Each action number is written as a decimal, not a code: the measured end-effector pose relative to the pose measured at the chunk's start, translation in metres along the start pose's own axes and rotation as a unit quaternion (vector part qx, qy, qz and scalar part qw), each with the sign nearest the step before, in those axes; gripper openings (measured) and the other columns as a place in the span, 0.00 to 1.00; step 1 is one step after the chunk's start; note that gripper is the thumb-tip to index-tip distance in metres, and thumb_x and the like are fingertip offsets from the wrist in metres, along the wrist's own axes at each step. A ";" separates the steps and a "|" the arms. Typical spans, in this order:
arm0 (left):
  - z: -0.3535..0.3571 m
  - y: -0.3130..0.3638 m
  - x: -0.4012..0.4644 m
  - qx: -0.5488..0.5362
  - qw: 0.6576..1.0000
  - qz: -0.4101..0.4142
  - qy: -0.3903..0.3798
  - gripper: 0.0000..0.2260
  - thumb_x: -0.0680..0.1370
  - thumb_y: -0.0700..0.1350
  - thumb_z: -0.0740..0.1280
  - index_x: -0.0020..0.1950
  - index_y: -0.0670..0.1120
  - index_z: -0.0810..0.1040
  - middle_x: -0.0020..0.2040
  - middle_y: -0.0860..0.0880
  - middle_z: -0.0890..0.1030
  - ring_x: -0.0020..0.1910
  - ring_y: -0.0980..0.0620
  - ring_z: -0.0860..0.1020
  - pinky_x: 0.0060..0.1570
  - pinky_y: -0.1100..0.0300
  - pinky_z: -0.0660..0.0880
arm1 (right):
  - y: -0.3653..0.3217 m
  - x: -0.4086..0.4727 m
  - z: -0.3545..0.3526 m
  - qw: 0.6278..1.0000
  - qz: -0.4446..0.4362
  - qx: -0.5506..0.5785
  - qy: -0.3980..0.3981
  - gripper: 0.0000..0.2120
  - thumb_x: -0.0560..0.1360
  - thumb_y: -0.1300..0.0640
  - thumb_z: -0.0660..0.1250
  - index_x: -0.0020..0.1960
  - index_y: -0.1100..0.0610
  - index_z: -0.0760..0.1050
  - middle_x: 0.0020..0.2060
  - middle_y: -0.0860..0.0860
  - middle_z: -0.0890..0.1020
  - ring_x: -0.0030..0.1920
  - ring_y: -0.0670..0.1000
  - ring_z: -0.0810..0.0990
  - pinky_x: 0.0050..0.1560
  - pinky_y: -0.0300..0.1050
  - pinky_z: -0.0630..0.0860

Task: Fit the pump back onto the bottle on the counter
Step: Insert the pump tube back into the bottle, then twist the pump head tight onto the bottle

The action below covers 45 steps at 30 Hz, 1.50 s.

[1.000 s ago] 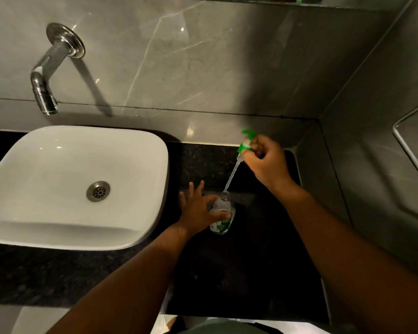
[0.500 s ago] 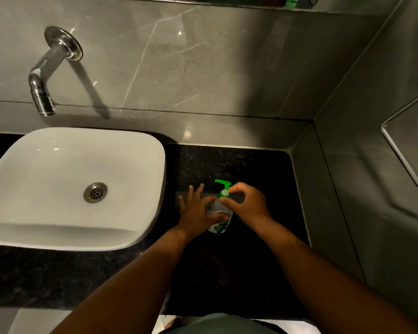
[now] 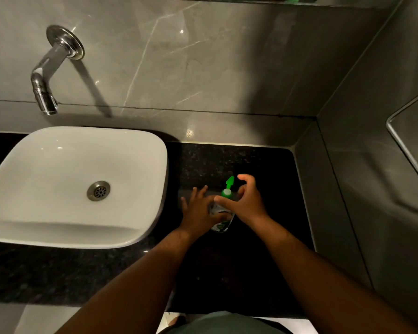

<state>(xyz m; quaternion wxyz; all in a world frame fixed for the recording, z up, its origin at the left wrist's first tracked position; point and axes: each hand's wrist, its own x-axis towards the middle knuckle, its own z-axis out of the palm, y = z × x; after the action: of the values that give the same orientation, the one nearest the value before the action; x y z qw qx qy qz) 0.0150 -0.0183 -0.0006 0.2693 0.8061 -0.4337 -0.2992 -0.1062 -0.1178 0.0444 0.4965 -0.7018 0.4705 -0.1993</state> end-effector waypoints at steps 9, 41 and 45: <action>0.004 0.001 0.000 0.021 1.000 0.005 -0.002 0.34 0.60 0.74 0.64 0.63 0.61 0.74 0.78 0.51 0.59 0.78 0.48 0.47 0.71 0.35 0.36 | 0.004 -0.005 0.000 0.999 -0.023 0.020 0.023 0.42 0.60 0.53 0.81 0.69 0.53 0.64 0.50 0.51 0.74 0.49 0.46 0.75 0.45 0.30 0.70; 0.009 0.007 -0.002 0.038 0.999 0.025 0.009 0.39 0.61 0.73 0.62 0.69 0.57 0.69 0.75 0.52 0.67 0.77 0.46 0.54 0.71 0.32 0.41 | -0.002 -0.006 0.009 0.997 0.007 0.038 0.062 0.35 0.64 0.53 0.79 0.66 0.55 0.68 0.52 0.50 0.74 0.52 0.47 0.74 0.46 0.30 0.69; 0.005 0.006 0.001 0.035 0.999 0.003 0.002 0.33 0.65 0.69 0.68 0.66 0.57 0.73 0.75 0.52 0.66 0.77 0.47 0.54 0.71 0.33 0.41 | 0.007 -0.010 0.002 0.994 -0.008 0.109 -0.019 0.29 0.72 0.62 0.72 0.70 0.58 0.66 0.60 0.49 0.74 0.61 0.46 0.73 0.52 0.23 0.70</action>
<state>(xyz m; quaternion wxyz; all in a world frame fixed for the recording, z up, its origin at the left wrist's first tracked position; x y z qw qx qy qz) 0.0087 -0.0233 0.0004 0.2426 0.8146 -0.4455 -0.2814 -0.1125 -0.1089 0.0388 0.5771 -0.6512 0.4307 -0.2395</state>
